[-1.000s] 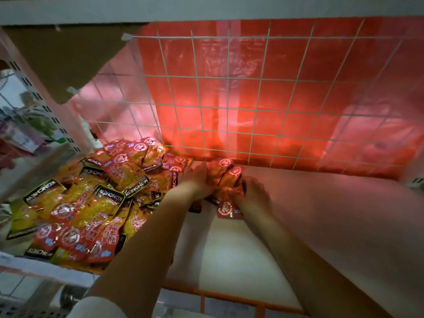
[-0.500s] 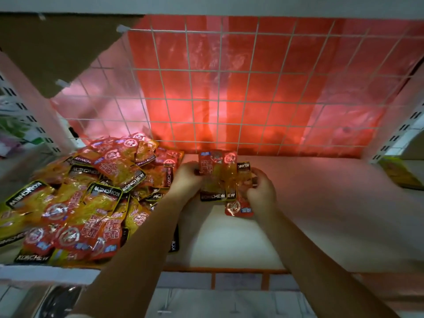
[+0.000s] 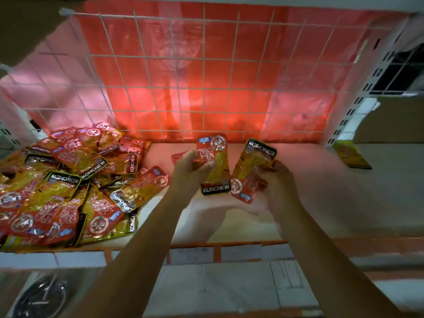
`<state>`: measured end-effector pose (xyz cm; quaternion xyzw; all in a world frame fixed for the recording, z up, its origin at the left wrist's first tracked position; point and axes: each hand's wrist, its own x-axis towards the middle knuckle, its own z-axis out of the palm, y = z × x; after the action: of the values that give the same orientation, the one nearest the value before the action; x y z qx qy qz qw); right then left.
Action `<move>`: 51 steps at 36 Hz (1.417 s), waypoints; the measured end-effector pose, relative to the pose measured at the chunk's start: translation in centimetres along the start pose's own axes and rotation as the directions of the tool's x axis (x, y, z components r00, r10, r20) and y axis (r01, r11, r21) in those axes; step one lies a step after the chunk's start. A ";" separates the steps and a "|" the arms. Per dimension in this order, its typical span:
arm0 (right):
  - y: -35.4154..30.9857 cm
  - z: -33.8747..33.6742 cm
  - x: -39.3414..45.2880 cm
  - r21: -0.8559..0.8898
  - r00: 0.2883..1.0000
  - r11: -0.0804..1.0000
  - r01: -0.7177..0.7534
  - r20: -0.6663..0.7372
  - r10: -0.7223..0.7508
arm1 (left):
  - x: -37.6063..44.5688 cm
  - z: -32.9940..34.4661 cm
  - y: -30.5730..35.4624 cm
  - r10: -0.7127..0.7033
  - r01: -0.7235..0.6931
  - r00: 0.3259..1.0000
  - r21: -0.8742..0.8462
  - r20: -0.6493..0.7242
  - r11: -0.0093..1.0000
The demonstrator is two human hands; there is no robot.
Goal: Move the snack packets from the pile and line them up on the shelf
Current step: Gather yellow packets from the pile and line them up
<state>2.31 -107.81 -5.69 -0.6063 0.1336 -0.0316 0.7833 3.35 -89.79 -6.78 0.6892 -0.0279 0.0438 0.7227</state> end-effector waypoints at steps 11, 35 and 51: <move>-5.2 -16.7 4.4 0.172 0.999 0.984 0.036 -0.044 -0.028 | -1.8 17.7 -1.8 -0.143 0.131 0.985 -0.125 -0.094 0.984; -9.5 -36.3 1.5 0.197 1.000 0.980 0.014 0.007 -0.015 | -7.0 37.4 -1.1 -0.196 0.163 0.975 -0.254 -0.107 0.953; -16.6 -56.6 8.3 -0.787 0.895 0.426 0.447 0.397 -0.206 | -4.7 58.6 -2.4 -0.156 0.153 0.988 -0.116 -0.020 0.981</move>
<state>-1.80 -167.21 -4.12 -0.9274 -0.0855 -0.0393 0.3620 0.12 -148.51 -6.81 0.6462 0.0337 -0.0040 0.7624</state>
